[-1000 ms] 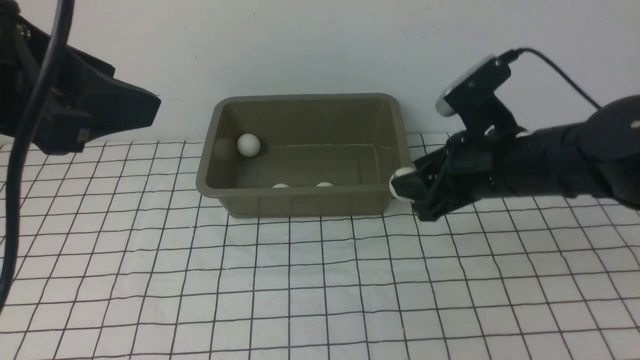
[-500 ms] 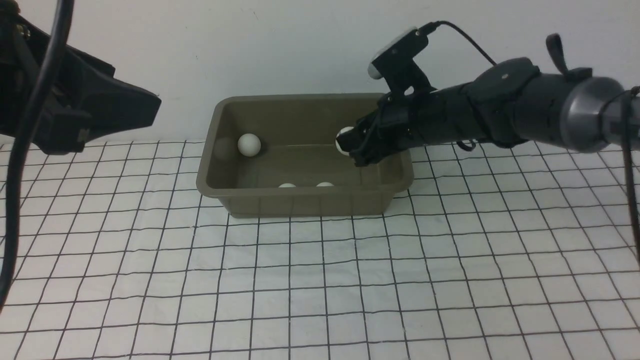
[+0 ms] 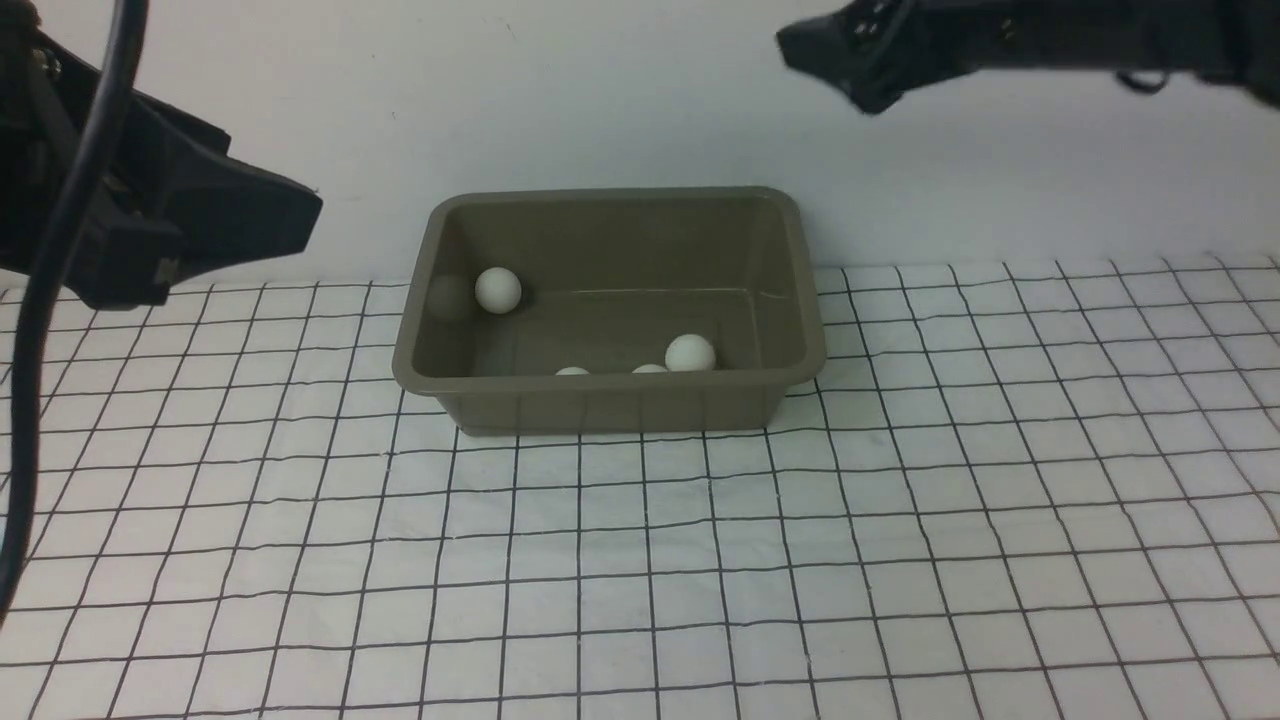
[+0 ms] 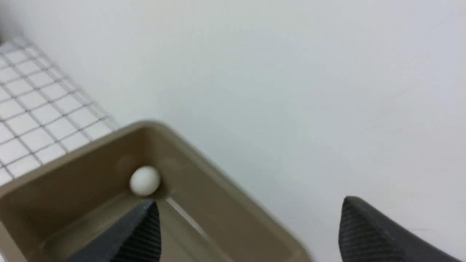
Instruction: Put the table tennis balls into the box on the white checkered tablecloth.
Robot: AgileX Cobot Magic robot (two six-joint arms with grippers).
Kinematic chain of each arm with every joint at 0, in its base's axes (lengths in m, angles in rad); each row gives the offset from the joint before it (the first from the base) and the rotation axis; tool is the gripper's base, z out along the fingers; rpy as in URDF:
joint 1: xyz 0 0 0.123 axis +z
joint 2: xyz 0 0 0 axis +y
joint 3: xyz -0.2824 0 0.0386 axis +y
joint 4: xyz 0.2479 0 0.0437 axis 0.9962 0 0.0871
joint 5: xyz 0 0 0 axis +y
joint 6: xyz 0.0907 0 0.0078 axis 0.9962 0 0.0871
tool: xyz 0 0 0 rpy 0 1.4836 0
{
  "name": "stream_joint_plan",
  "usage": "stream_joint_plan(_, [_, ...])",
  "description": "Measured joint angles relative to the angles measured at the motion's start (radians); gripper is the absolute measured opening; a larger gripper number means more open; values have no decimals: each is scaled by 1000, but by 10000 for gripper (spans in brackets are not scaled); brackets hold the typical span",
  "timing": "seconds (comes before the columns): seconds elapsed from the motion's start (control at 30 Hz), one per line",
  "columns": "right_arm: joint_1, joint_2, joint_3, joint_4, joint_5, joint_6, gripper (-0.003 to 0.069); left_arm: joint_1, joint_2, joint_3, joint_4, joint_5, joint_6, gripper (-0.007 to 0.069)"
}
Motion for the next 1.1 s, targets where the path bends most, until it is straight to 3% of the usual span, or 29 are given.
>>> stream_joint_plan(0.3, [-229,-378,122,-377,148,284,548,0,0,0,-2,-1,0,415])
stream_joint_plan(0.57, [-241,-603,333,-558,204,401,547,0,0,0,-3,-8,0,415])
stream_joint_plan(0.7, [-241,-713,470,-734,229,580,547,0,0,0,-3,-12,0,415])
stream_joint_plan(0.8, [-241,-810,583,-895,226,827,547,0,0,0,-3,-12,0,415])
stream_joint_plan(0.93, [-241,-910,679,-932,145,987,547,0,0,0,-3,-12,0,415])
stream_joint_plan(1.1, [-241,-1001,787,-886,63,1007,547,0,0,0,-3,-12,0,415])
